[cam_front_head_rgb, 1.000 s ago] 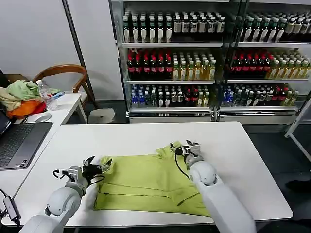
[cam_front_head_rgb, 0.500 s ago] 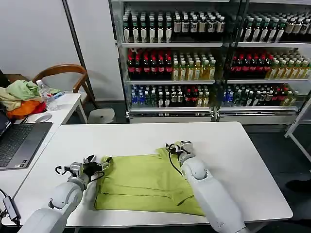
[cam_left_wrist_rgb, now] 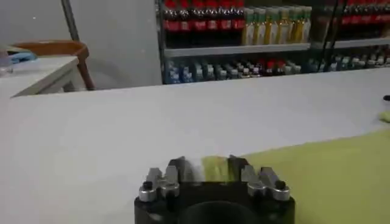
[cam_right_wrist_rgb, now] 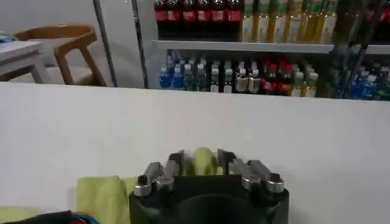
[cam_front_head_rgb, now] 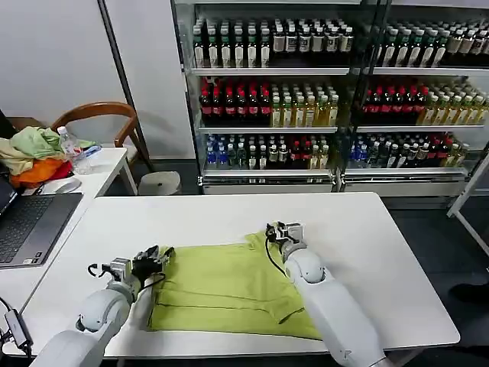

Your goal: Fold and organize the clothes.

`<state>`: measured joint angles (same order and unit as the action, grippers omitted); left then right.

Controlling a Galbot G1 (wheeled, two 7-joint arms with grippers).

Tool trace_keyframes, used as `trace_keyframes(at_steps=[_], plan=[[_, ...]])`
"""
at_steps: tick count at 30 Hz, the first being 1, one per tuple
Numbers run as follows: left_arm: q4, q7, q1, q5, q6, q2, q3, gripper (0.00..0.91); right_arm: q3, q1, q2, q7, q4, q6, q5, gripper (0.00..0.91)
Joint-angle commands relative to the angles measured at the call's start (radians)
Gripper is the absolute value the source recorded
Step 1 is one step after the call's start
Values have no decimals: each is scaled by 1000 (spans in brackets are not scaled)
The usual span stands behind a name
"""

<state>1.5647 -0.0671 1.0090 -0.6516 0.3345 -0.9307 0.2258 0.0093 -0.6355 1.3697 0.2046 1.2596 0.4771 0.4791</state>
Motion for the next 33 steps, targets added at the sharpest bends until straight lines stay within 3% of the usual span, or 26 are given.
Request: trace_keyframes(at_steps=[1,7,16,24,33], plan=[[9,12,8,2,-2,-5,-2,50,-3,-4,-2,0,18,8,1,0],[33,21,27,1,-25,-7,8,50,-2,-20,-33,4,79,4,6,0],[164,19,123,-32,-41,27,79,50,11,-109,-130,32,341,37,76,0],[313,9,271,-28,-53,35,141,50,91,-281,-215,37,571,43,91,0],[388,5,401,2,-66,30,187,50,154,-471,-253,33,711,31,59,0]])
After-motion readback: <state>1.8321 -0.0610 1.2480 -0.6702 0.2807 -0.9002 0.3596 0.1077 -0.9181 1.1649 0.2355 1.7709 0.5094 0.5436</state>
